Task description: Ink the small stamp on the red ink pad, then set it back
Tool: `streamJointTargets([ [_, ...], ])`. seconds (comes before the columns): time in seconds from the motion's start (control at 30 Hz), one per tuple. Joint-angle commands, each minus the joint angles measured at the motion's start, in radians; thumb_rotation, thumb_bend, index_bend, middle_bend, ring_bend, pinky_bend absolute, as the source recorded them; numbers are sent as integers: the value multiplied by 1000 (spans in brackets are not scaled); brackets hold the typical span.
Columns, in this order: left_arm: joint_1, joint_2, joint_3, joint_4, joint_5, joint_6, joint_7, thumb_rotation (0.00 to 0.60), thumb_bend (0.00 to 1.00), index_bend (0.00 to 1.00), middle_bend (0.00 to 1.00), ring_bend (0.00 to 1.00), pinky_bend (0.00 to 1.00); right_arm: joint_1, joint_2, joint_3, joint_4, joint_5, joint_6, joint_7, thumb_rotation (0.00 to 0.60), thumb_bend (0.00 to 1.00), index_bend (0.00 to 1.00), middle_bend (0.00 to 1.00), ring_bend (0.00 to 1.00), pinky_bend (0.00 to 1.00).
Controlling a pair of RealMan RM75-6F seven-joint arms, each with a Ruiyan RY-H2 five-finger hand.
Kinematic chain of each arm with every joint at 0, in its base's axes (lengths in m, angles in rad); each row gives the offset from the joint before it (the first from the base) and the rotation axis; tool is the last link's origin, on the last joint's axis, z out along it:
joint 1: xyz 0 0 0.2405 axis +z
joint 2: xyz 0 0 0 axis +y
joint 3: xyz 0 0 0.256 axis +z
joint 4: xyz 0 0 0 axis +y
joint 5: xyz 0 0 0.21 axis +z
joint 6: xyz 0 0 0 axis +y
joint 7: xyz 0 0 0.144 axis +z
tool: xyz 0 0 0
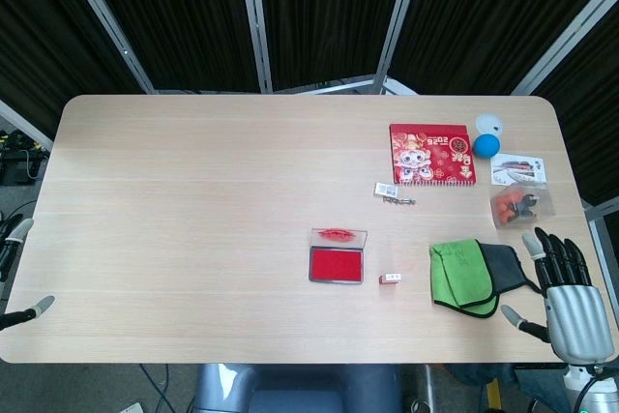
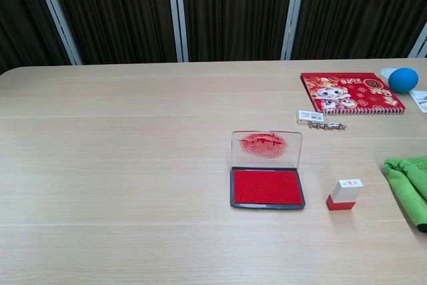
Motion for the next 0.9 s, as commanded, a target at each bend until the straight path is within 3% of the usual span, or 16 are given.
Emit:
streamJointTargets([
  [0.03,0,0,-1,0,-1,-2,-2,600,0,0,0,0,0,0,-1,0,1,0,-1,-1,600,0,0,0,0,0],
  [0.13,-1,-1,-1,1,-3,-4,0,600,0,0,0,0,0,2,-1,0,4,2,-6,-3,600,0,0,0,0,0],
  [0.2,-1,-2,-2,0,-7,-7,2,600,0,0,0,0,0,4,-3,2,12,6,-11,-10,600,0,0,0,20,89],
  [0.23,-2,-3,-2,-1,-9,-8,3,600,0,0,0,0,0,5,-5,4,17,8,-13,-15,600,0,0,0,62,172],
  [0.27,-2,-4,-4,-1,-11,-8,7,600,0,0,0,0,0,10,-9,8,27,12,-19,-24,600,0,0,0,175,345],
  [0.37,-6,-9,-10,-2,-21,-13,16,600,0,0,0,0,0,40,-22,21,53,14,-56,-40,600,0,0,0,534,745],
  [0.4,-9,-12,-13,-2,-28,-18,20,600,0,0,0,0,0,56,-25,26,64,15,-78,-48,600,0,0,0,613,828],
  [0.53,-28,-26,-25,-5,-58,-51,51,600,0,0,0,0,0,148,-13,39,50,30,-228,-50,600,0,0,10,707,942],
  [0.6,-33,-33,-27,-6,-70,-63,69,600,0,0,0,0,0,185,-2,43,24,47,-297,-32,600,0,34,79,736,980],
  [0.7,-40,-45,-34,-9,-87,-71,101,600,0,0,0,0,0,236,-1,54,3,77,-383,-28,600,0,137,198,757,1000],
  [0.9,-48,-67,-41,-13,-115,-84,146,600,0,0,0,0,0,317,-66,73,18,148,-506,-93,600,0,231,284,776,1000],
])
